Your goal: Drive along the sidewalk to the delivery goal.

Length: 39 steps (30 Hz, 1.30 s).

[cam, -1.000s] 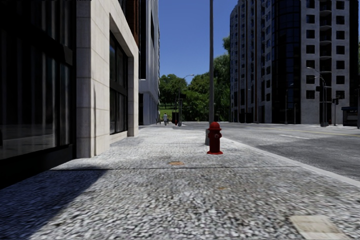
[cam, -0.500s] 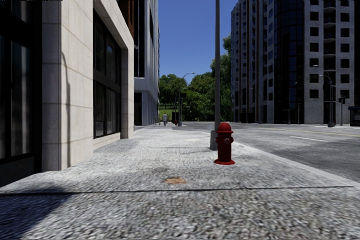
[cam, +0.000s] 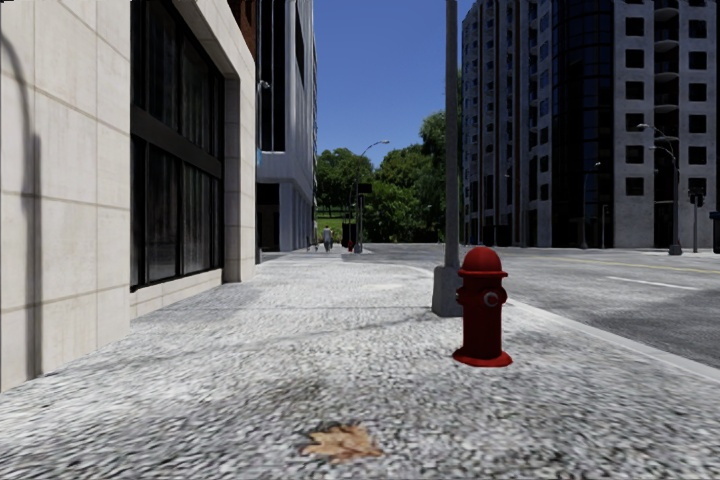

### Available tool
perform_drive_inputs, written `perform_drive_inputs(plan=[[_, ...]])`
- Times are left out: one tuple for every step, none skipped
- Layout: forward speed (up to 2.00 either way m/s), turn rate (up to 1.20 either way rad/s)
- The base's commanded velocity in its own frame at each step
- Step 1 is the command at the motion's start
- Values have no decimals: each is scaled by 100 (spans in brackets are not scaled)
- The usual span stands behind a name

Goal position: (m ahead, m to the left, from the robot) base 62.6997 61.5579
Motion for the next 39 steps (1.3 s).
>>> perform_drive_inputs(plan=[[200,0],[200,0],[200,0],[200,0],[200,0],[200,0],[200,0],[200,0],[200,0],[200,0],[200,0],[200,0],[200,0],[200,0],[200,0],[200,0],[200,0],[200,0],[200,0],[200,0],[200,0],[200,0],[200,0],[200,0],[200,0],[200,0],[200,14],[200,14],[200,24],[200,27],[200,27],[200,28],[200,28],[200,28],[200,28],[200,27],[200,26],[200,26],[200,26]])
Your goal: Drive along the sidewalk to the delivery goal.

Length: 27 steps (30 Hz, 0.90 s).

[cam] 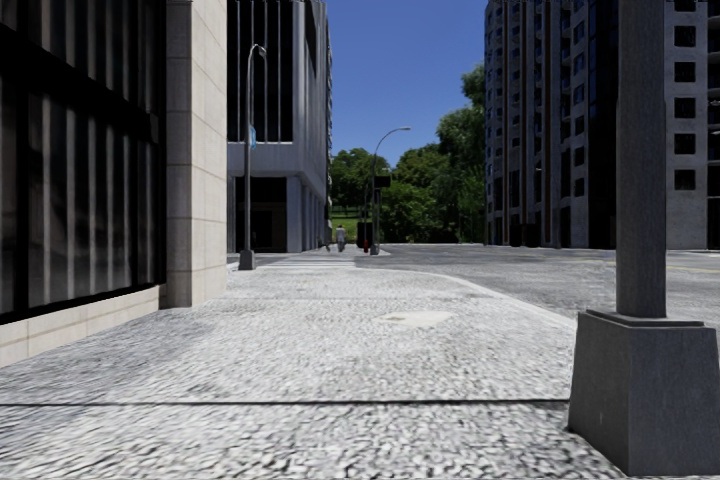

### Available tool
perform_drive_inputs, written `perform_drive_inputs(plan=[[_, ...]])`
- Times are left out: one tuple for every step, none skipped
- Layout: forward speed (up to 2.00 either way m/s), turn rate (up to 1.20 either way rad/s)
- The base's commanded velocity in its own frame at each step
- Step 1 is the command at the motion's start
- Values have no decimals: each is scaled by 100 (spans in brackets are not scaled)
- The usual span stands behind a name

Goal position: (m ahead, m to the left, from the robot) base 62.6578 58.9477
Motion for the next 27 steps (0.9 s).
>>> perform_drive_inputs(plan=[[200,26],[200,26],[200,26],[200,26],[200,26],[200,26],[200,26],[200,26],[200,26],[200,26],[200,26],[200,26],[200,26],[200,0],[200,0],[200,0],[200,0],[200,0],[200,0],[200,0],[200,0],[200,0],[200,0],[200,0],[200,0],[200,0],[200,0]])
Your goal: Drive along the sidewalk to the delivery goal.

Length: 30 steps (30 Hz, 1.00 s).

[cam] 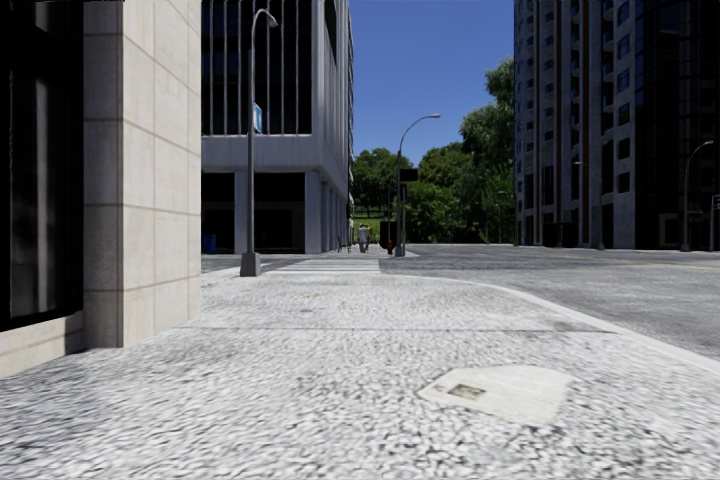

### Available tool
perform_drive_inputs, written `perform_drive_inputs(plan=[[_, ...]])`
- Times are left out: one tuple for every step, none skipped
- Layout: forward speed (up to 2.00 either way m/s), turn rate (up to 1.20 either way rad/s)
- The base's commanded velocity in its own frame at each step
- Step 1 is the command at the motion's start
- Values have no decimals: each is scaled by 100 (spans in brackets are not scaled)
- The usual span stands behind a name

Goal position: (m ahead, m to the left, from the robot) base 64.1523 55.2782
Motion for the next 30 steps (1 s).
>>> perform_drive_inputs(plan=[[200,0],[200,0],[200,0],[200,0],[200,0],[200,0],[200,0],[200,0],[200,0],[200,0],[200,0],[200,0],[200,0],[200,0],[200,0],[200,0],[200,0],[200,0],[200,0],[200,0],[200,0],[200,0],[200,0],[200,0],[200,0],[200,0],[200,0],[200,0],[200,0],[200,0]])
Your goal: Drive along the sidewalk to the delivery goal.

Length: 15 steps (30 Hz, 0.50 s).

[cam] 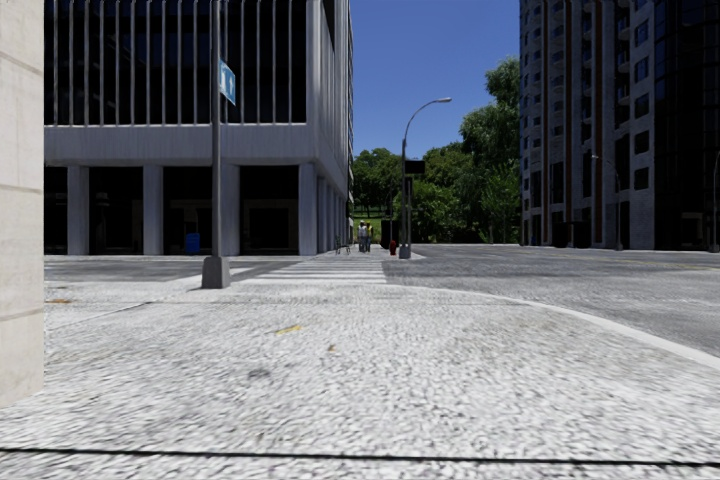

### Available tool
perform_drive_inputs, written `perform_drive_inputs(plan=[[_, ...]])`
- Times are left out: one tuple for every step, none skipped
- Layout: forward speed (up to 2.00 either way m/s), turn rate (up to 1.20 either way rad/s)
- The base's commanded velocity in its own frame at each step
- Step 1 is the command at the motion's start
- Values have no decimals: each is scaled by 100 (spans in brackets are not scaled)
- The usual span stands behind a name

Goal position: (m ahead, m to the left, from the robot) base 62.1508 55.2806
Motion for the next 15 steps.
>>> perform_drive_inputs(plan=[[200,0],[200,0],[200,0],[200,0],[200,0],[200,0],[200,0],[200,0],[200,0],[200,0],[200,4],[200,4],[200,11],[200,19],[200,20]])
